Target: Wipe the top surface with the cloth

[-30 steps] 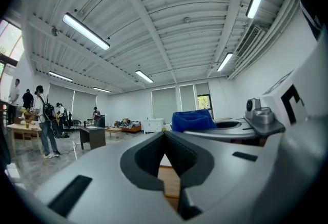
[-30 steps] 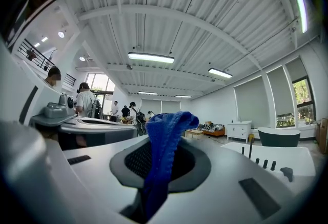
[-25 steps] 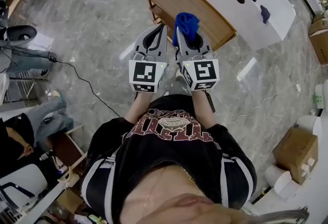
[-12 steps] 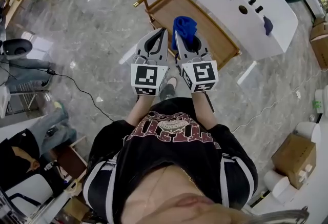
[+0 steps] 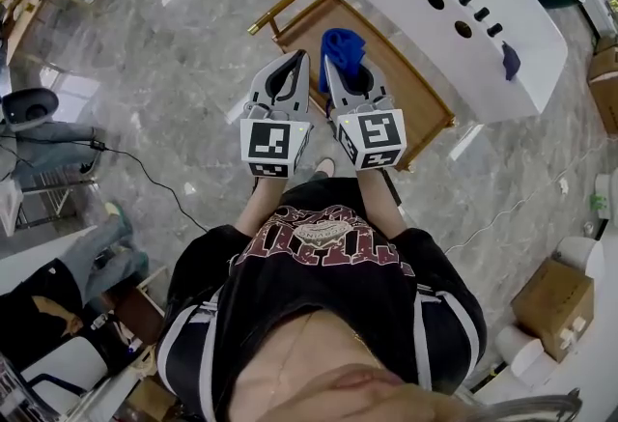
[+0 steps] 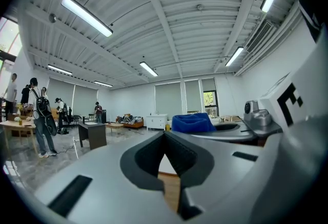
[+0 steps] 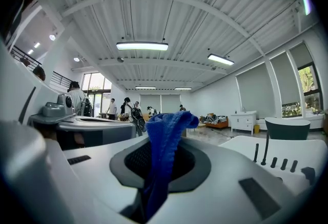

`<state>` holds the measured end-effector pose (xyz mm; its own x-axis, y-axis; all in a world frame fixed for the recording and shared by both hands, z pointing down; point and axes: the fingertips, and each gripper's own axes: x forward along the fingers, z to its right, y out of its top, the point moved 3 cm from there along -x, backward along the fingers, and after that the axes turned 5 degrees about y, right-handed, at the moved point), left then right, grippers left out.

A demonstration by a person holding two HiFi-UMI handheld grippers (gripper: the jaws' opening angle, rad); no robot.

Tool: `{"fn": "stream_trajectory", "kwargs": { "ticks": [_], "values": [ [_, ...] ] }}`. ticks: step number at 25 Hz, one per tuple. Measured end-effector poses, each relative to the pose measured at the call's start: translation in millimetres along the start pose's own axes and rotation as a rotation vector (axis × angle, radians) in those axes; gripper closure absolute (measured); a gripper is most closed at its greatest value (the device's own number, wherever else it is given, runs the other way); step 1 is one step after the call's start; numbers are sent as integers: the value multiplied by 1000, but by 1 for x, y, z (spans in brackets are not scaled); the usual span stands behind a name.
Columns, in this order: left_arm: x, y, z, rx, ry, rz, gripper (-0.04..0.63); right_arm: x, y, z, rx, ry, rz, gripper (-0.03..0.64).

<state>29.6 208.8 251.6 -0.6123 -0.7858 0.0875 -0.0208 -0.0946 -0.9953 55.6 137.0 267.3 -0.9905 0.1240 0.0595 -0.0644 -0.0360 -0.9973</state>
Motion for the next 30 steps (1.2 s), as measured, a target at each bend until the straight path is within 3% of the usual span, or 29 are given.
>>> {"fn": "stream_trajectory", "kwargs": {
  "ticks": [9, 18, 30],
  "values": [
    [39, -5, -17, -61, -14, 0, 551, 21, -1, 23, -26, -52, -54, 558],
    [103, -2, -25, -23, -199, -5, 549, 51, 1, 64, 3, -241, -37, 558],
    [188, 5, -91, 16, -391, -12, 550, 148, 5, 85, 33, -395, -39, 558]
  ]
}}
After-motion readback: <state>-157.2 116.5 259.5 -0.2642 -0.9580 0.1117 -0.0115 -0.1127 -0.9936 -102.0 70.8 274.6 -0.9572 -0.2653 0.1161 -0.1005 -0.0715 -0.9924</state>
